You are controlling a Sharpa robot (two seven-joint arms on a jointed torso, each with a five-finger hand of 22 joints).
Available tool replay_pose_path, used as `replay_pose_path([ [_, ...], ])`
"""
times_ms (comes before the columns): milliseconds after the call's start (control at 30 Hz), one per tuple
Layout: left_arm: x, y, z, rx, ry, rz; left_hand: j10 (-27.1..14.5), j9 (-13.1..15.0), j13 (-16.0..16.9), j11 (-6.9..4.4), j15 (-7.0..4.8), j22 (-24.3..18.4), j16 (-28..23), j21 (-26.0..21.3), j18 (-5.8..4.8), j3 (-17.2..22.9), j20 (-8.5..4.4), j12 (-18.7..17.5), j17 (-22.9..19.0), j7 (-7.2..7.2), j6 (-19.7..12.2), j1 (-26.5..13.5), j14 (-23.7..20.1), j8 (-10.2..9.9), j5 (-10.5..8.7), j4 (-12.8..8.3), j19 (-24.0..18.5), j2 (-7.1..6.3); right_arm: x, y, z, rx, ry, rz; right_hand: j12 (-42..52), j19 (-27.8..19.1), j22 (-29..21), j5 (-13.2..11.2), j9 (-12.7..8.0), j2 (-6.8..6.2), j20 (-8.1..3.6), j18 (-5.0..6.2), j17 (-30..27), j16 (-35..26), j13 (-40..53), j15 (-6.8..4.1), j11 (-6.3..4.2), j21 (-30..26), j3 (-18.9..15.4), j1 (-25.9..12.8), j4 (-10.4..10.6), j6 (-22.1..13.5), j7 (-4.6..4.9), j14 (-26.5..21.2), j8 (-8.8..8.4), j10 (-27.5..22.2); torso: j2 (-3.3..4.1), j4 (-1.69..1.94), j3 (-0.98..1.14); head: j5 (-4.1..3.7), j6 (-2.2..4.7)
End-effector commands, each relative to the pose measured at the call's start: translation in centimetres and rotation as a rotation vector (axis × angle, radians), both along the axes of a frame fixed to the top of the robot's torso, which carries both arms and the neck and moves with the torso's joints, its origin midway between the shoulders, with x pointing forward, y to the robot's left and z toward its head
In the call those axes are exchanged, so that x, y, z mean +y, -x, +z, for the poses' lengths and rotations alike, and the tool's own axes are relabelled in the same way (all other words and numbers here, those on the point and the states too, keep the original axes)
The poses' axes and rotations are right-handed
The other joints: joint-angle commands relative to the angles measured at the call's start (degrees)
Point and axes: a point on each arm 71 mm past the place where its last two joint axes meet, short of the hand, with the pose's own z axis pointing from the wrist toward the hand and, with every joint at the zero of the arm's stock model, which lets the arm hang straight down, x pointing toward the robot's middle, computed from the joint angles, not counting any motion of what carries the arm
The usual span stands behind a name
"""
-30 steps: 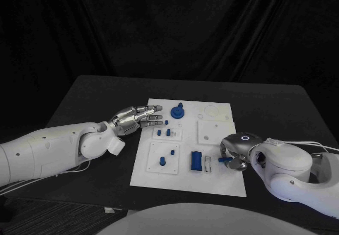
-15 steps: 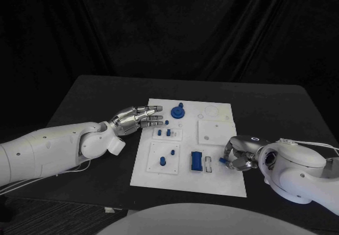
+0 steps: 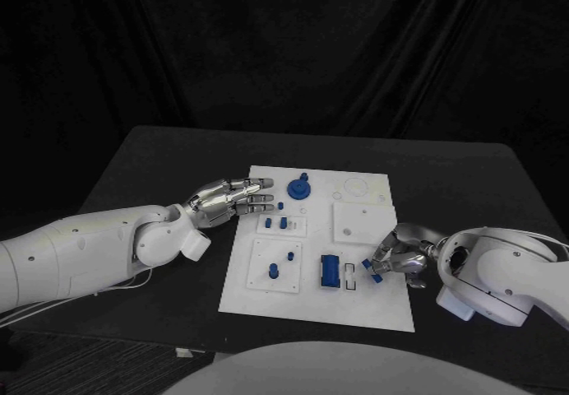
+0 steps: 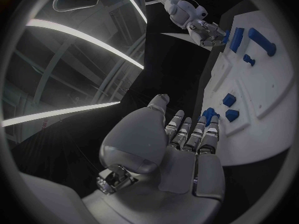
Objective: Assemble the parts on the task board
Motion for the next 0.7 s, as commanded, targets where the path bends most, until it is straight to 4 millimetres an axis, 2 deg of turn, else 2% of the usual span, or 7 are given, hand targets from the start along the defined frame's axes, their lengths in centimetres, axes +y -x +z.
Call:
replay_pose_path([
  [33,-0.2,0.1,0.1,-0.002,0.017,-0.007,0.3,0.1,0.1,0.21,-0.11,-0.1,0.3,0.4,-0.33,0.4,-0.01,0.1,0.1,0.36,0.4,-0.4,0.4,0.3,0.21,0.0,0.5,0.04,-0.2,0.0,-0.2,0.076,-0.097,-0.112,0.2,0.2,5.4,0.2,0.1,-0.02,0.00,0.14,-0.2,0.0,15.1,-0.44,-0.29,0.0,-0.3,-0.3,0.1,3.1,-2.79,3.0,-0.29,6.0,0.00,0.00,-0.01,0.01,-0.01],
  [267,-0.3,0.1,0.1,-0.002,0.018,-0.009,0.3,0.1,0.1,0.21,-0.11,-0.1,0.3,0.4,-0.33,0.4,-0.01,0.1,0.1,0.36,0.4,-0.4,0.4,0.3,0.21,0.0,0.5,0.04,-0.5,-0.2,-0.9,0.175,-0.138,-0.195,0.2,0.2,5.4,-0.5,0.0,0.22,-0.05,0.16,-0.4,0.0,15.1,-0.48,-0.31,-0.2,-1.0,-0.5,0.5,3.1,-2.81,3.0,-0.55,6.0,0.01,0.01,-0.01,-0.43,-0.01],
  [567,-0.3,0.1,0.1,-0.002,0.018,-0.008,0.4,0.1,0.1,0.30,-0.12,0.0,0.4,0.4,-0.33,0.5,-0.01,0.2,0.1,0.36,0.4,-0.4,0.4,0.3,0.21,-0.1,0.6,0.01,-0.6,-0.2,-1.8,0.284,-0.160,-0.267,0.2,0.0,5.2,-0.7,0.0,0.50,-0.04,0.27,-0.6,-0.1,15.1,-0.48,-0.31,-1.1,-1.4,-0.7,0.8,3.1,-2.82,2.9,-0.65,6.0,0.01,0.00,0.00,-0.35,-0.01],
  [600,-0.3,0.1,0.1,-0.003,0.018,-0.008,0.4,0.1,0.1,0.30,-0.12,0.0,0.4,0.4,-0.33,0.5,-0.01,0.2,0.1,0.36,0.4,-0.4,0.4,0.3,0.21,-0.1,0.6,0.01,-0.6,-0.1,-1.9,0.295,-0.164,-0.277,0.2,-0.3,4.8,-0.8,0.0,0.61,-0.04,0.56,-0.6,-0.1,15.1,-0.47,-0.30,-3.0,-1.5,-0.8,0.9,3.1,-2.80,2.9,-0.73,6.0,0.01,0.01,0.00,-0.37,-0.01],
  [700,-0.2,0.1,0.1,-0.003,0.017,-0.006,0.4,0.1,0.1,0.32,-0.12,0.0,0.4,0.4,-0.33,0.5,-0.01,0.2,0.1,0.37,0.5,-0.5,0.5,0.3,0.20,-0.1,0.6,-0.01,-0.7,0.0,-2.2,0.321,-0.174,-0.298,0.2,-0.5,4.6,-0.9,0.0,0.71,-0.02,0.64,-0.7,-0.1,15.1,-0.47,-0.30,-3.7,-1.7,-0.8,1.0,3.1,-2.81,2.9,-0.79,6.0,0.01,0.00,0.00,-0.39,-0.01],
])
